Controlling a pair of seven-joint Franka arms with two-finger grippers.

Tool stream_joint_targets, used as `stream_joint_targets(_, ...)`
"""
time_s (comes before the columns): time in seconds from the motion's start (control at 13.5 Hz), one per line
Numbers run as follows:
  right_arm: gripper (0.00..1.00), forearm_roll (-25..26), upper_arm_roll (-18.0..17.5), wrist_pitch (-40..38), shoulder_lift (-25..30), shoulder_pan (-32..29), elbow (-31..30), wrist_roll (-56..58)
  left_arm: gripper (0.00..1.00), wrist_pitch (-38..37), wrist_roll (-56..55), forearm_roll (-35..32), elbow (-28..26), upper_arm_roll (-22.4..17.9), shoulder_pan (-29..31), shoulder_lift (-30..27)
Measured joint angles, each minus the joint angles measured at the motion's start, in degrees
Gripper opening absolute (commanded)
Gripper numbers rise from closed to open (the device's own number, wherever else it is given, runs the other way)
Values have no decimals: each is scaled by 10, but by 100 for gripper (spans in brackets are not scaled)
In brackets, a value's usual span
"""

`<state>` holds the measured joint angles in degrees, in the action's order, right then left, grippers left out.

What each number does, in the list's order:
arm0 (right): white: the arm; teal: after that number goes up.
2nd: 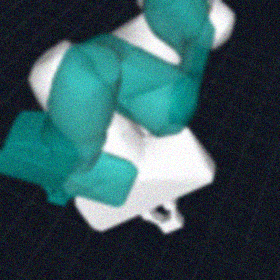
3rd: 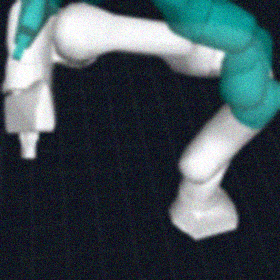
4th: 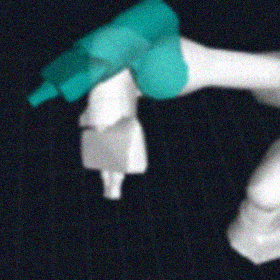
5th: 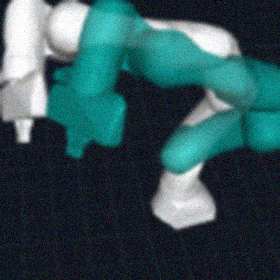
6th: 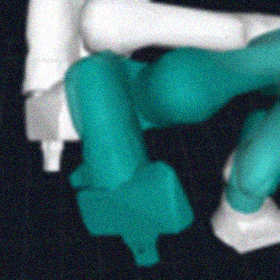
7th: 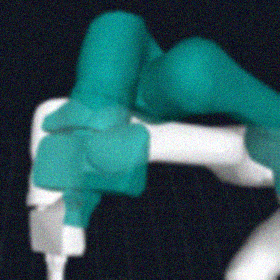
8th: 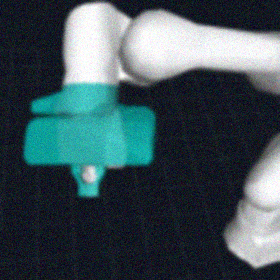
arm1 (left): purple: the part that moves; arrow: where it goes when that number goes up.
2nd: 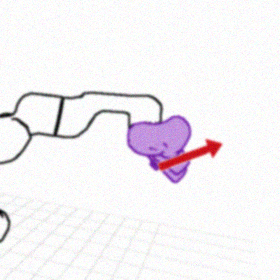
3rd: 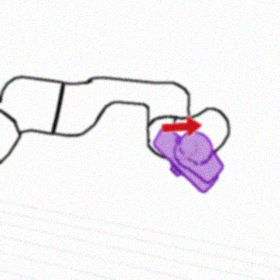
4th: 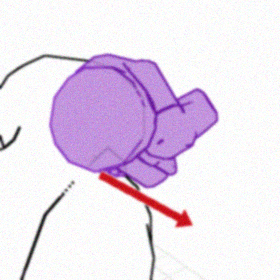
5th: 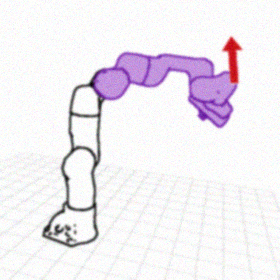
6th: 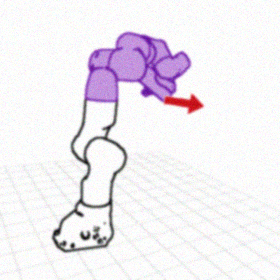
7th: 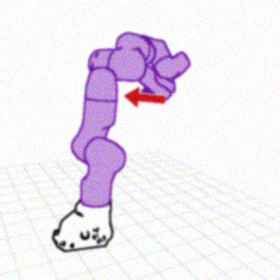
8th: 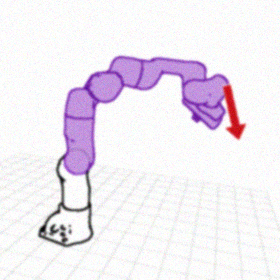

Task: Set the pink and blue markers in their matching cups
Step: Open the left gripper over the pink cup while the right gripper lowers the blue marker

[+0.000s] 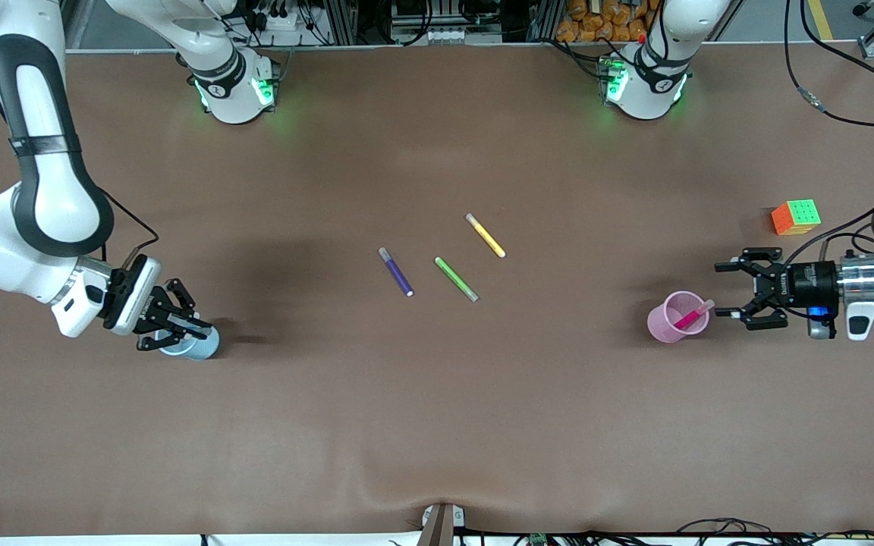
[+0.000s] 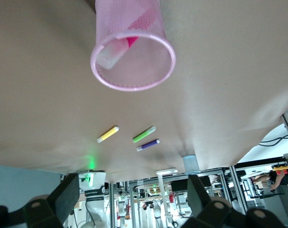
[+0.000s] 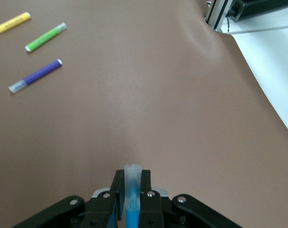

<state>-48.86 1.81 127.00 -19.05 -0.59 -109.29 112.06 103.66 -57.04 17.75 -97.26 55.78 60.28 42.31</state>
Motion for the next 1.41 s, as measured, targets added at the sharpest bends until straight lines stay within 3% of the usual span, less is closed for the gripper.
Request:
stream_joint_targets(0.22,0,-38,0,-20,-5,-19,-5,28,100,-54,-19,0,53,9,-15,-7)
stream_joint_targets(0.74,0,-48,0,-43,-20,-43,-6,56,100,-135,-24,-31,127,35,-19,-61)
stream_joint_targets(1.11,0,-104,0,-80,-45,-59,8,100,100,-174,-25,-130,145,93,-20,-132)
stream_joint_targets(1.41,0,-118,0,-95,-62,-70,18,111,100,-194,-15,-206,151,133,-22,-174)
